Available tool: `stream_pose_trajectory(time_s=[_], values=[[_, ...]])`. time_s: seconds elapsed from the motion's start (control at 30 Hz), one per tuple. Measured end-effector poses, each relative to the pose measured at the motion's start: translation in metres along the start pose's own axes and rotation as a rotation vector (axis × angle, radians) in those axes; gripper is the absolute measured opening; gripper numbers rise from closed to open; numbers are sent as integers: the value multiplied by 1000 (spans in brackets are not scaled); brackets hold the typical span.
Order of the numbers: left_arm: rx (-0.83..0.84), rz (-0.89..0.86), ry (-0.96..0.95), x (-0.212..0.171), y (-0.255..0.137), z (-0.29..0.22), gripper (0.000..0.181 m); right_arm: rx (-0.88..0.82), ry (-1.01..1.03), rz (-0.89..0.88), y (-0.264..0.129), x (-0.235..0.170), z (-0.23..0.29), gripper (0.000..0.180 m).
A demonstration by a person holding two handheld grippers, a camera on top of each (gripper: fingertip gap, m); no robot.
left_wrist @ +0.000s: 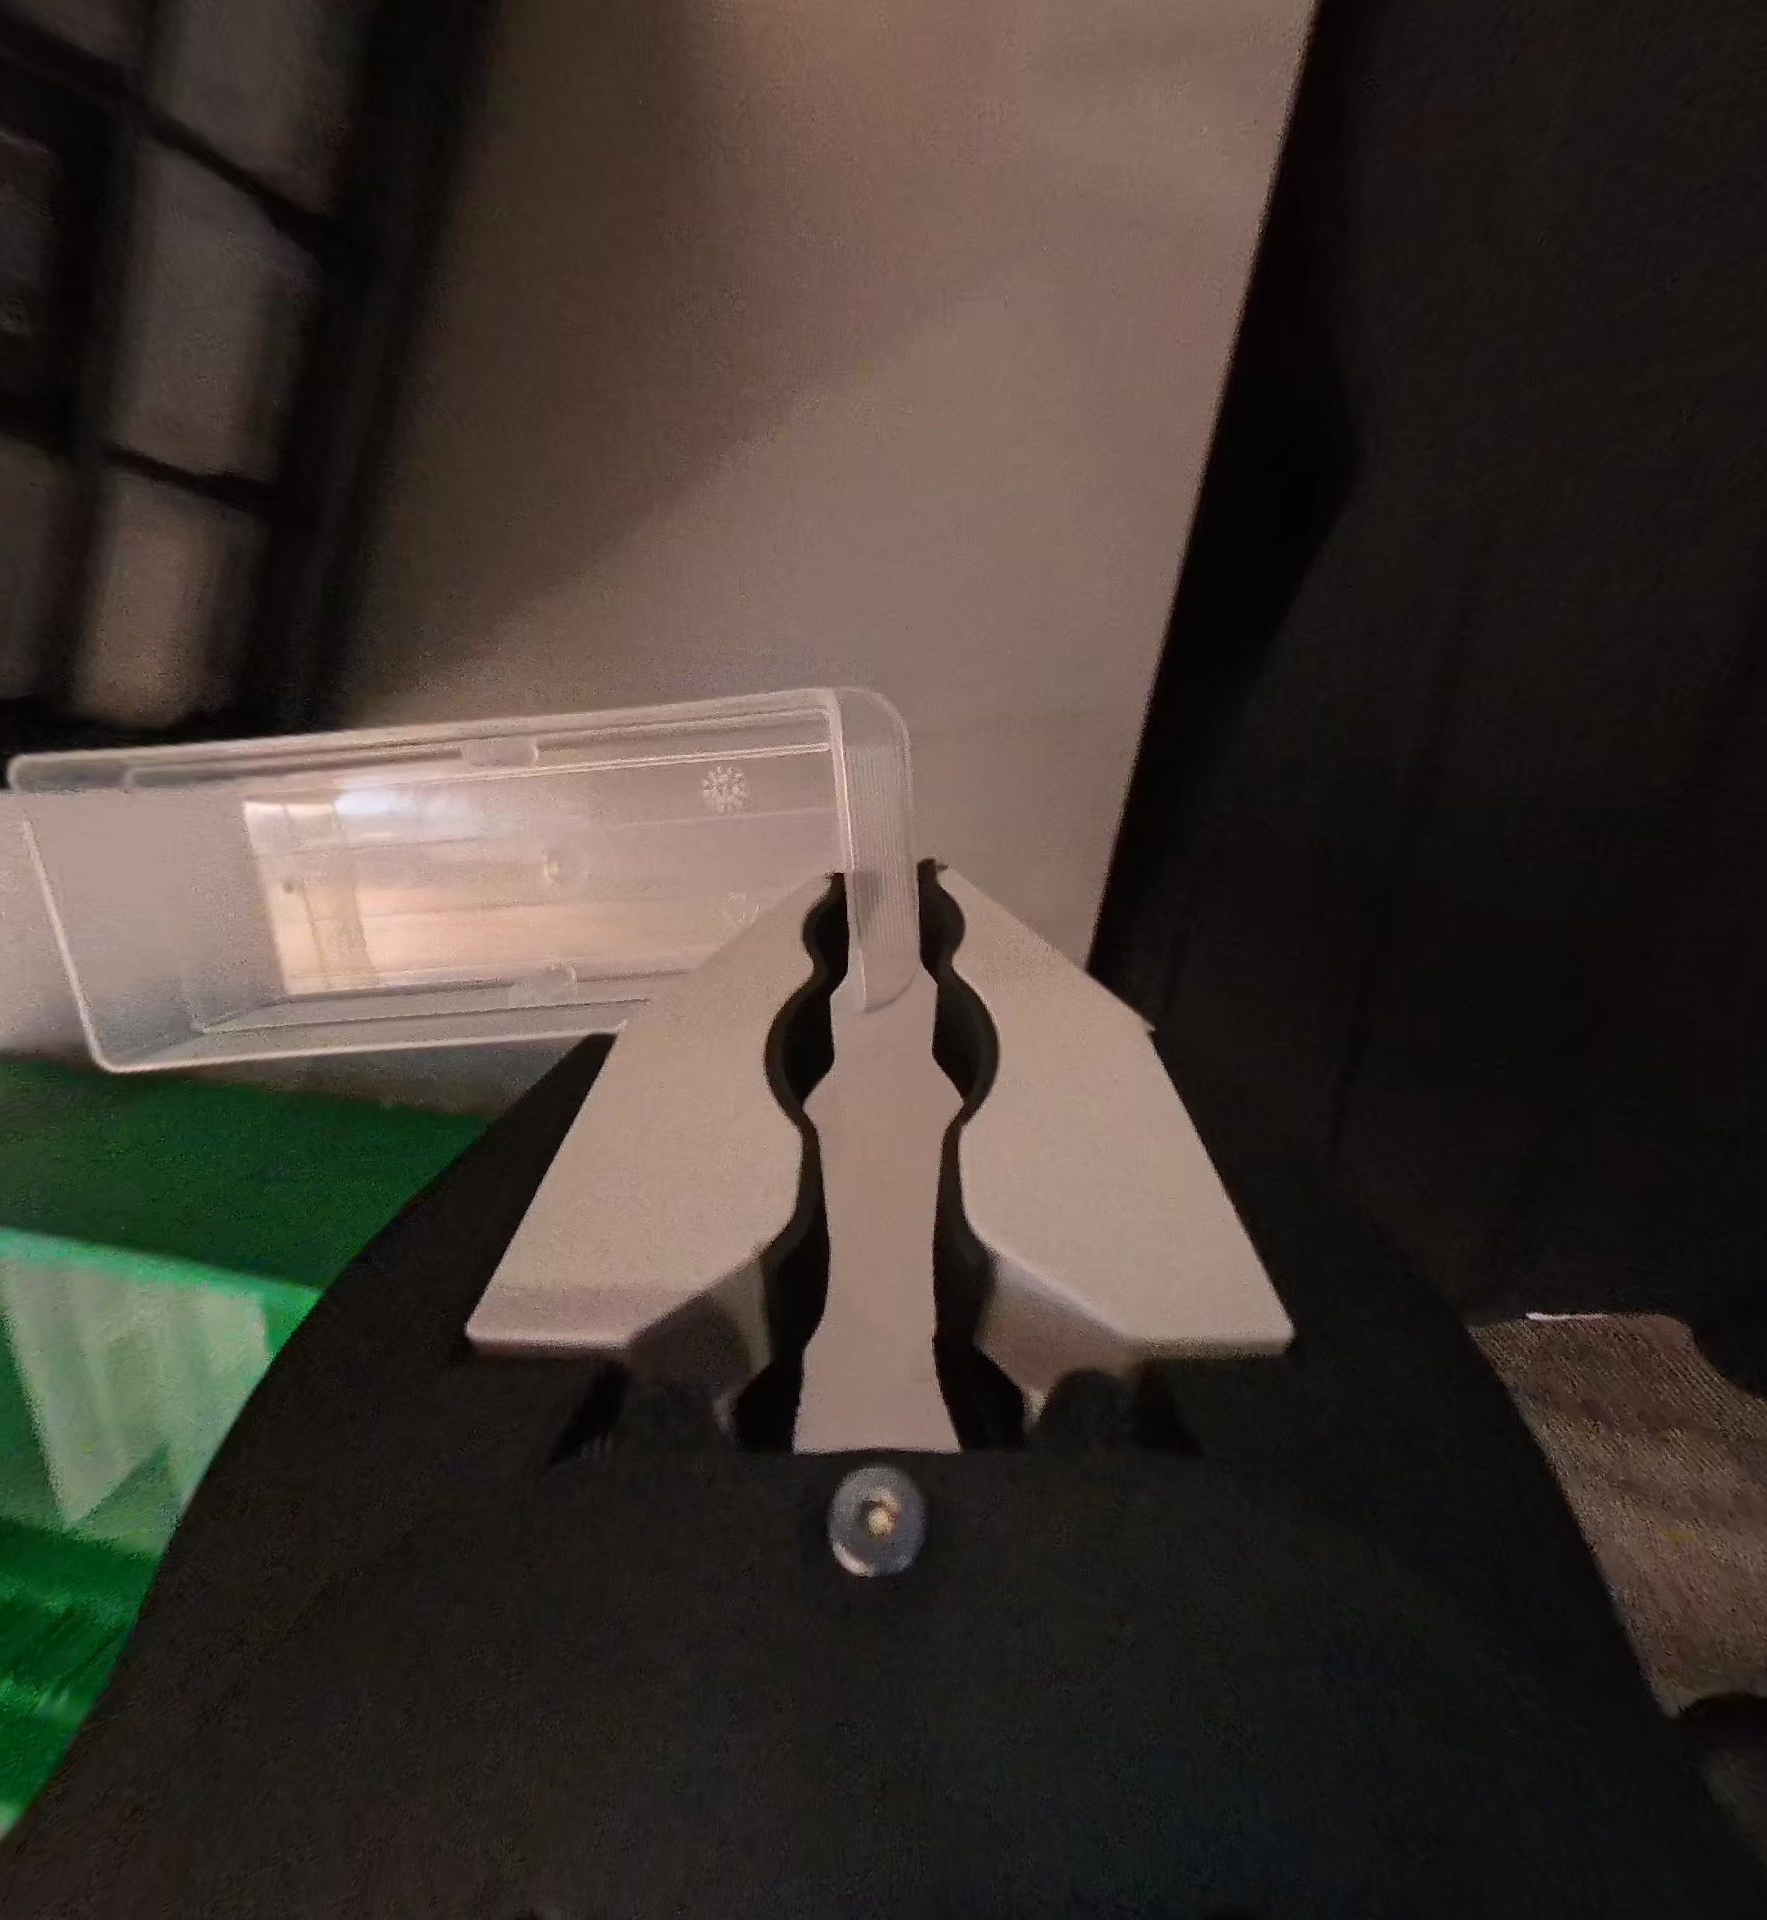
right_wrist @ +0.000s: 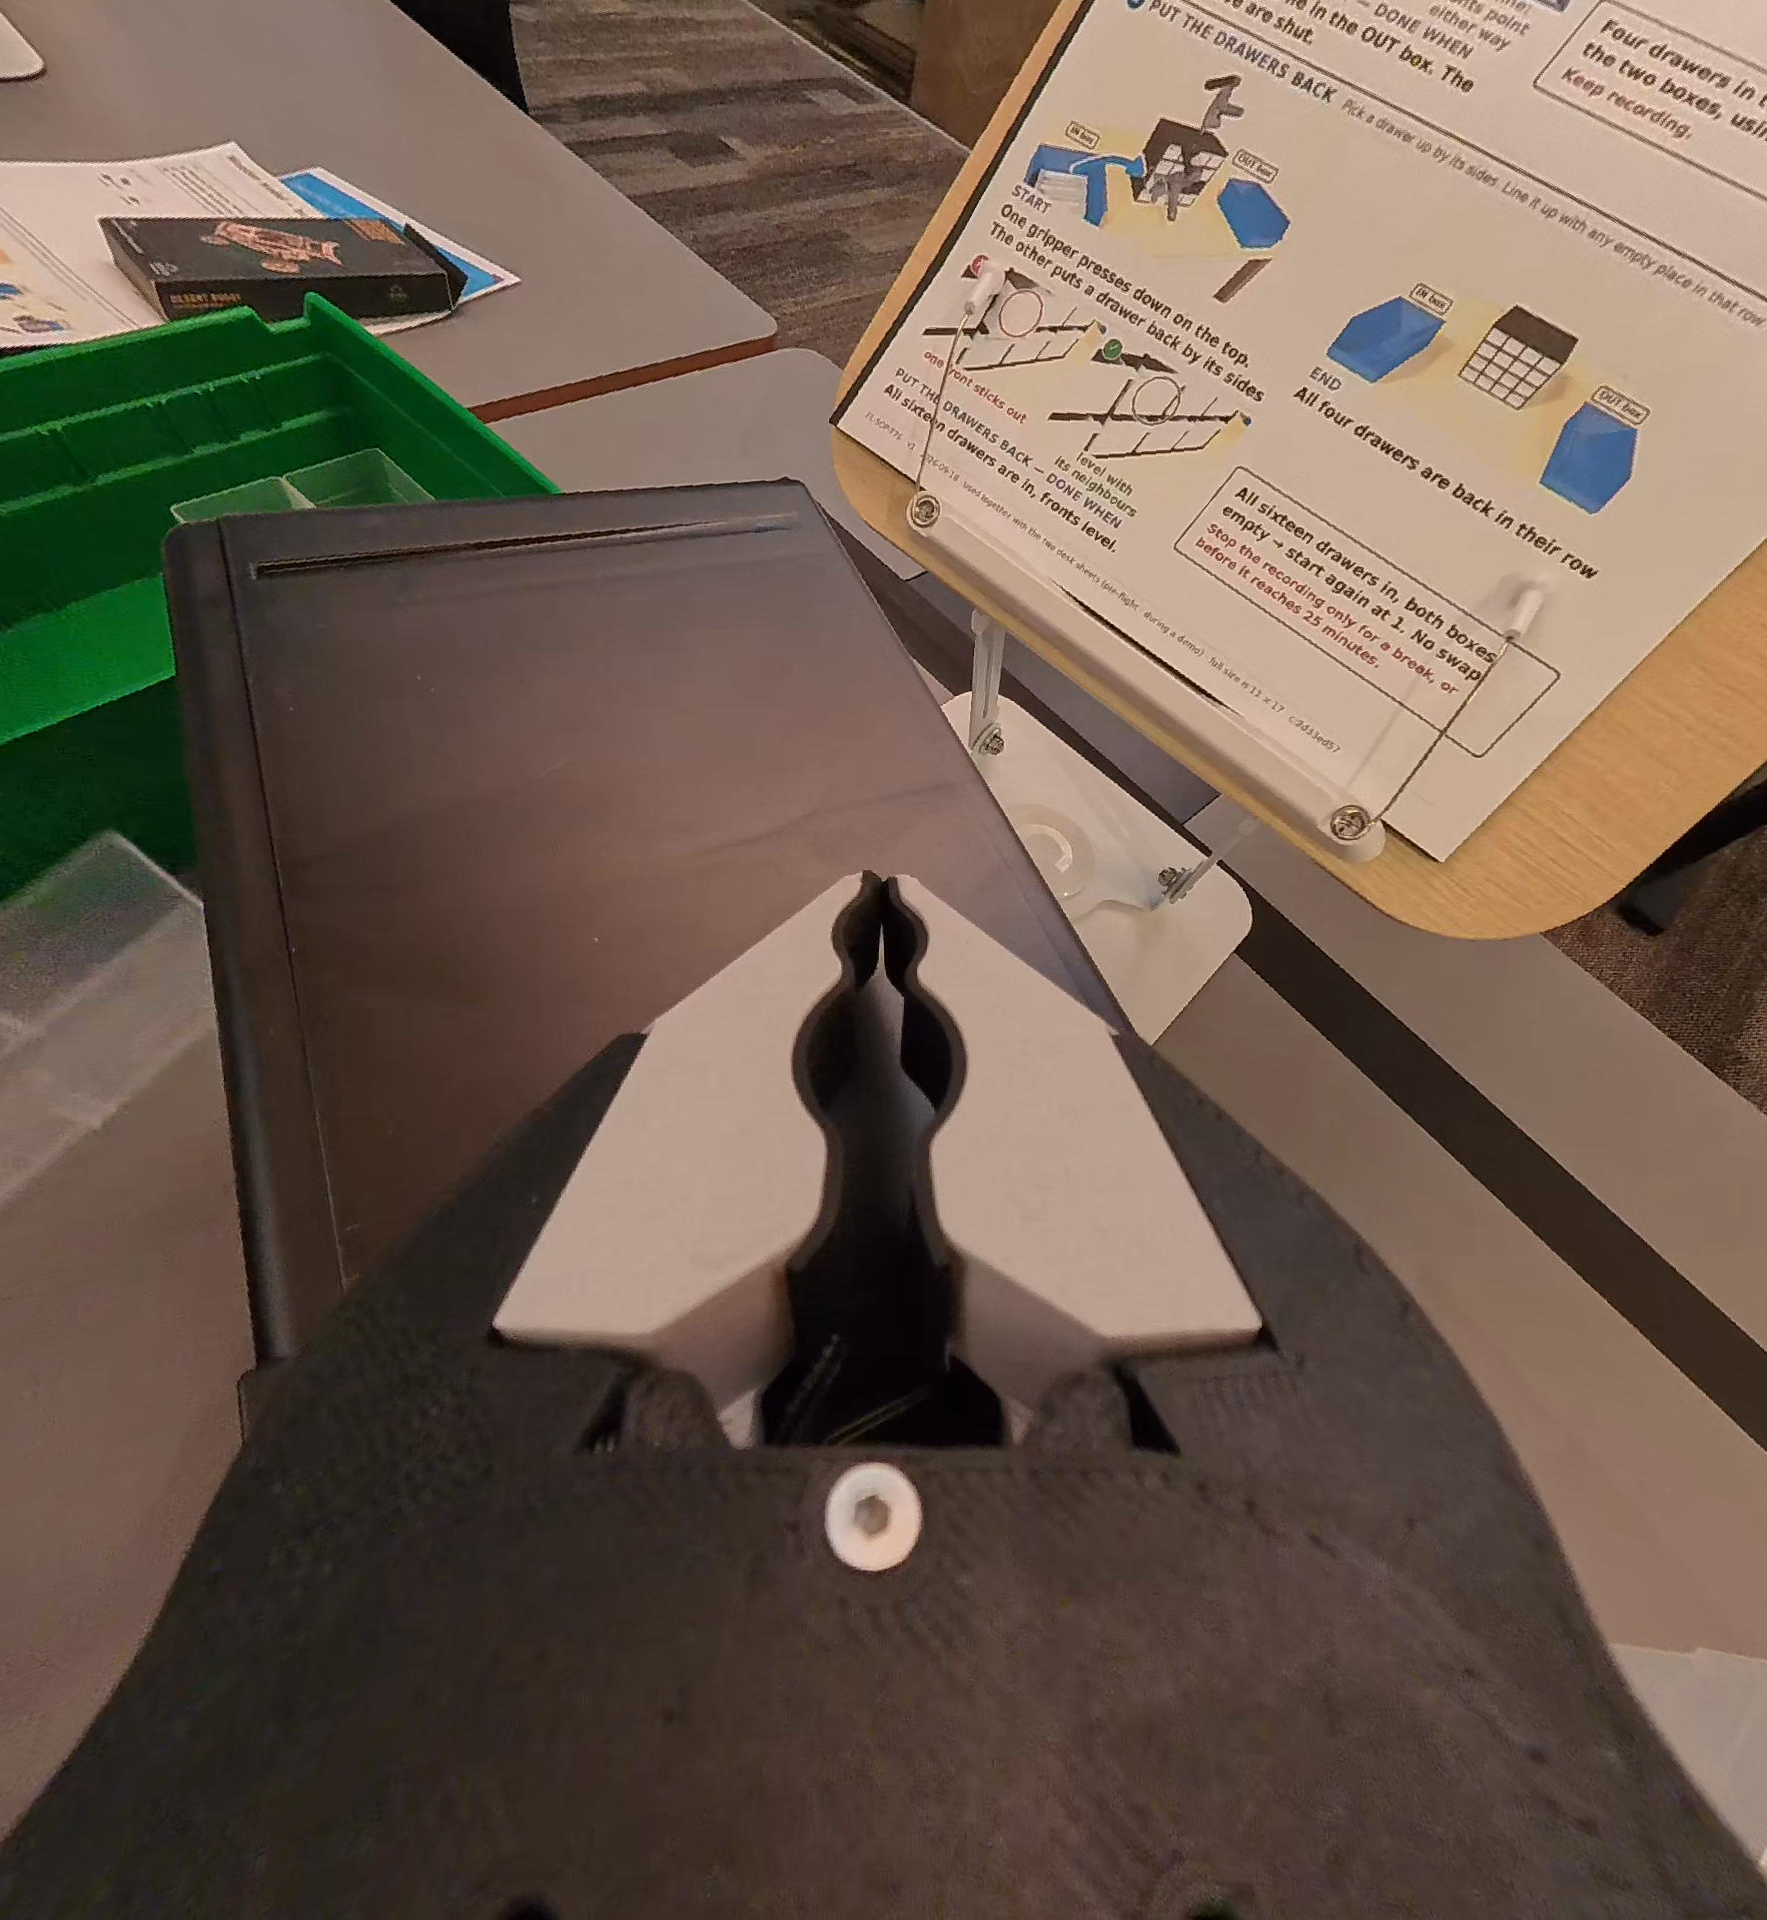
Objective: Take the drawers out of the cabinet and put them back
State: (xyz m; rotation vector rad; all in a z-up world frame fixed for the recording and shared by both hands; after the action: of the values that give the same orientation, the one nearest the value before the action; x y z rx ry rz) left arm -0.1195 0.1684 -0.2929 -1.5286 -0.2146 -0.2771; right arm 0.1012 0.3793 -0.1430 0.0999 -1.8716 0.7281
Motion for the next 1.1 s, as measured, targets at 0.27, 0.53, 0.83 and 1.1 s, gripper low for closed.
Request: stream_pose_trajectory(time_s=[0.27,0.53,0.83,1.1], values=[[-25,46,-44,-29,38,0,49,3,-3,-1,0,0,0,0],[221,-304,-635,-10,14,8,112,10,-1,-6,0,0,0,0],[282,-285,-886,-29,70,13,75,10,-2,-12,-1,0,0,0],[267,-334,-851,-22,55,15,72,15,-1,-15,-1,0,0,0]])
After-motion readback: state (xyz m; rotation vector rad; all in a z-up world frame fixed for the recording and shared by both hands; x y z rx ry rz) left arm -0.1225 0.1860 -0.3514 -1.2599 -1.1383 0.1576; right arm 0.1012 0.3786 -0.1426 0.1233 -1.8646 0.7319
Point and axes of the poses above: each gripper's, where its closed fingertips meet, y out along the fingers, x out of its top, z = x × y across the jaws, the point moved 3 cm from there along -y, back along the fingers, and after that the axes turned 8 degrees about -x, right-handed, at the moved point
